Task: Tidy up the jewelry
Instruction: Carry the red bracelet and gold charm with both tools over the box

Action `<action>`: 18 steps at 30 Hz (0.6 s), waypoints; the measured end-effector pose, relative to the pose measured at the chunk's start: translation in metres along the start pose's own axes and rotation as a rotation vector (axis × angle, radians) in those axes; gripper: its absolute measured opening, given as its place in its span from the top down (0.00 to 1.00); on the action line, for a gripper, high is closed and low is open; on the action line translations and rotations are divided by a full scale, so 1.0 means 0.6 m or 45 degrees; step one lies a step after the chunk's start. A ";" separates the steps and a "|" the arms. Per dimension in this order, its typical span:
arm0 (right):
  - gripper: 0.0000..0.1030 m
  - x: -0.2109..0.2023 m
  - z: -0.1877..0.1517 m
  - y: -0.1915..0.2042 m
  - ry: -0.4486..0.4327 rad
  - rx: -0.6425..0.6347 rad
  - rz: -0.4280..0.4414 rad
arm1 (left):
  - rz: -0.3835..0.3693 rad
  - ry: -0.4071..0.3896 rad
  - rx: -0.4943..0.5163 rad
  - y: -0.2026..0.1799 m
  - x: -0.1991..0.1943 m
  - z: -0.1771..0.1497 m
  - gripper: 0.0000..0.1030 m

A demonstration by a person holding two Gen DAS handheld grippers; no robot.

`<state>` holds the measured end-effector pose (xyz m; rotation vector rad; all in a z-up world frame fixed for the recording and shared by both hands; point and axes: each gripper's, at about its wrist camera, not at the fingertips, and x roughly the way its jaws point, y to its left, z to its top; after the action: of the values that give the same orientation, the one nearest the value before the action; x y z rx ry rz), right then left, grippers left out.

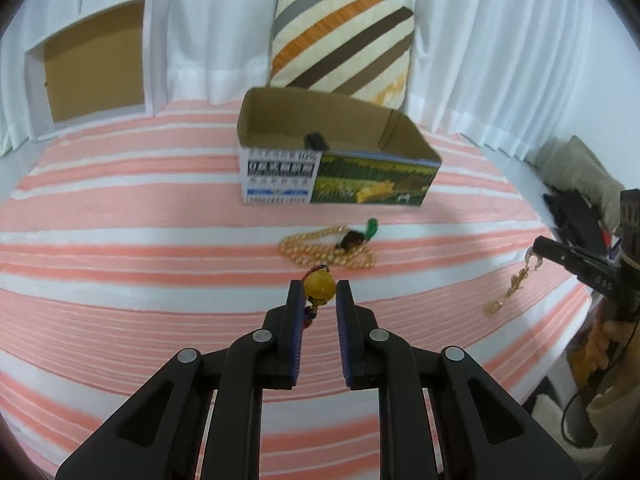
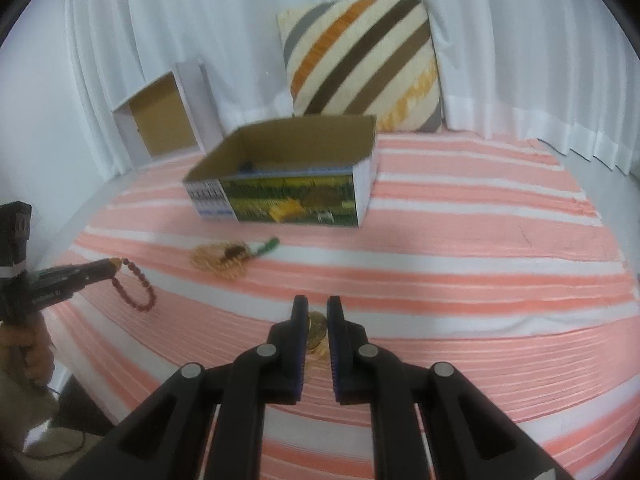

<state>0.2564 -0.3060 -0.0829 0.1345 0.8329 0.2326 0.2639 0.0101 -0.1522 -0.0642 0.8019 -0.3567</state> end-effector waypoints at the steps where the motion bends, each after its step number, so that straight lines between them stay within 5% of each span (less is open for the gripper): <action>1: 0.90 -0.006 0.005 0.001 -0.009 0.005 0.010 | -0.001 -0.010 0.002 -0.004 -0.007 0.006 0.86; 18: 0.90 -0.043 0.118 0.057 -0.137 -0.053 0.133 | -0.043 -0.063 -0.015 -0.016 -0.057 0.127 0.86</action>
<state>0.2875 -0.2814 -0.0103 0.1508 0.7140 0.3380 0.2933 0.0065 -0.0735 -0.0974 0.7545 -0.3807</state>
